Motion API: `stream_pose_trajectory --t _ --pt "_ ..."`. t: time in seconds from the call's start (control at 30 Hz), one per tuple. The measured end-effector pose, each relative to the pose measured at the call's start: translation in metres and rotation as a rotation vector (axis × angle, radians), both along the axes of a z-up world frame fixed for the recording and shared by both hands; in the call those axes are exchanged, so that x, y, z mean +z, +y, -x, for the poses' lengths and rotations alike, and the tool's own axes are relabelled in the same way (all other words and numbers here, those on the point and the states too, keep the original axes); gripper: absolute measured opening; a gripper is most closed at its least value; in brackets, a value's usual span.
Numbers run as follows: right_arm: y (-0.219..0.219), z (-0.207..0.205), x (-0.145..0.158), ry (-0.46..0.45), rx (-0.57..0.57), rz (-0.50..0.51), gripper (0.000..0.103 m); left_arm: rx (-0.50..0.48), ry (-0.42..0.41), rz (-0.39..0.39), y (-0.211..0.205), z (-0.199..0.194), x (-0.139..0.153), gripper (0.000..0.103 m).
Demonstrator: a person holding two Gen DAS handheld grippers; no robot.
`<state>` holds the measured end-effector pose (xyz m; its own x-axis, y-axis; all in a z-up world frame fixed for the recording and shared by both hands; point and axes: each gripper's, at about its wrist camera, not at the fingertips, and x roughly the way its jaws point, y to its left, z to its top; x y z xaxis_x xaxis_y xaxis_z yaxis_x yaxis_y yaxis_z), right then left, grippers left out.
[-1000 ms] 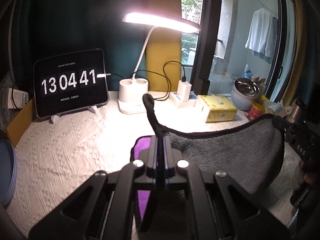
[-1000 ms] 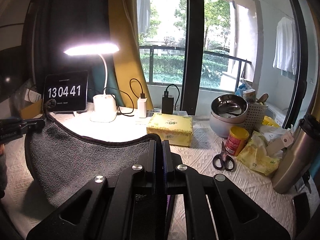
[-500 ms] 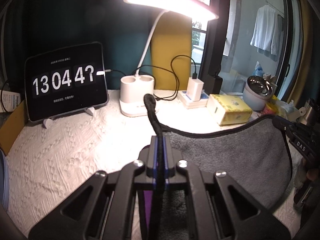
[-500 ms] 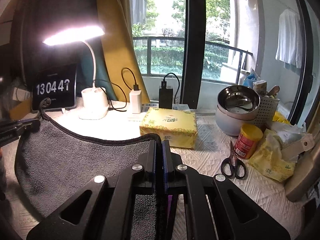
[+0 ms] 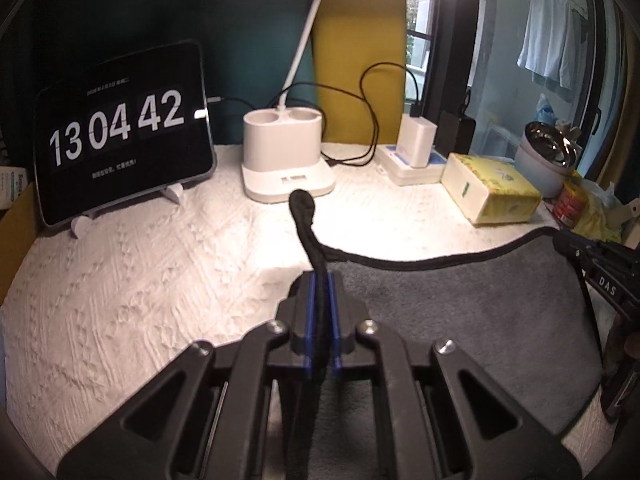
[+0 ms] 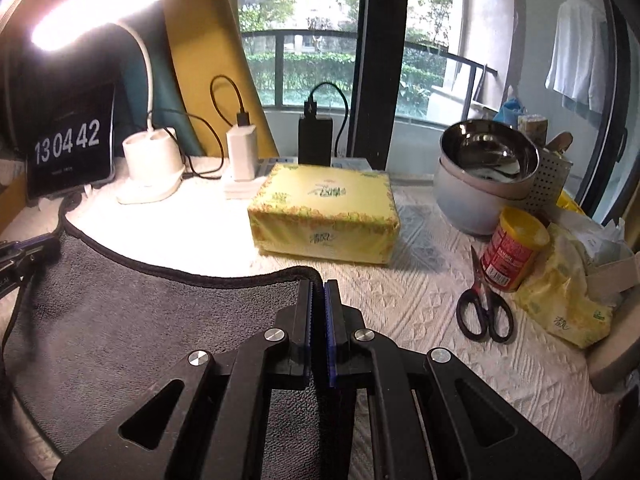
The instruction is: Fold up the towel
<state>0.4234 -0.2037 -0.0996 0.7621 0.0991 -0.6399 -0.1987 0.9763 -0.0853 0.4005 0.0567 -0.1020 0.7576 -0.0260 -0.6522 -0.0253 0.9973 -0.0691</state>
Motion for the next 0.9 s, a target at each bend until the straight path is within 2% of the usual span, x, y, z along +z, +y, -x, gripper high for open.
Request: stream_pose_trajectory --t 0.13,0.17,0.27,0.33,0.37,0.4,0.47,0.73,0.9 --pt "-0.001 -0.003 -0.002 0.017 -0.010 0.002 0.007 0.024 0.024 -0.020 0.000 -0.003 -0.003 0.016" --pt "0.000 -0.004 -0.003 0.026 -0.009 0.007 0.007 0.039 0.023 -0.037 -0.001 -0.003 -0.002 0.021" --pt "0.002 -0.003 -0.003 0.030 -0.013 0.024 0.010 0.069 0.026 -0.075 -0.001 -0.002 0.000 0.023" --pt "0.002 -0.002 -0.002 0.030 -0.021 0.031 0.026 0.077 0.024 -0.068 0.001 0.000 0.002 0.027" --pt "0.001 -0.001 -0.001 0.028 -0.025 0.030 0.031 0.080 0.023 -0.064 0.001 0.001 0.003 0.042" --pt "0.000 0.000 0.001 0.021 -0.034 0.030 0.037 0.082 0.022 -0.062 0.001 0.002 0.004 0.068" --pt "-0.001 0.001 0.003 0.018 -0.042 0.033 0.044 0.079 0.011 -0.050 0.001 0.006 0.008 0.084" --pt "-0.003 0.018 0.014 0.006 -0.049 0.021 0.054 0.054 -0.006 -0.051 -0.009 0.020 0.021 0.085" --pt "-0.003 0.032 0.022 -0.003 -0.050 0.016 0.055 0.047 -0.030 -0.038 -0.014 0.034 0.032 0.085"
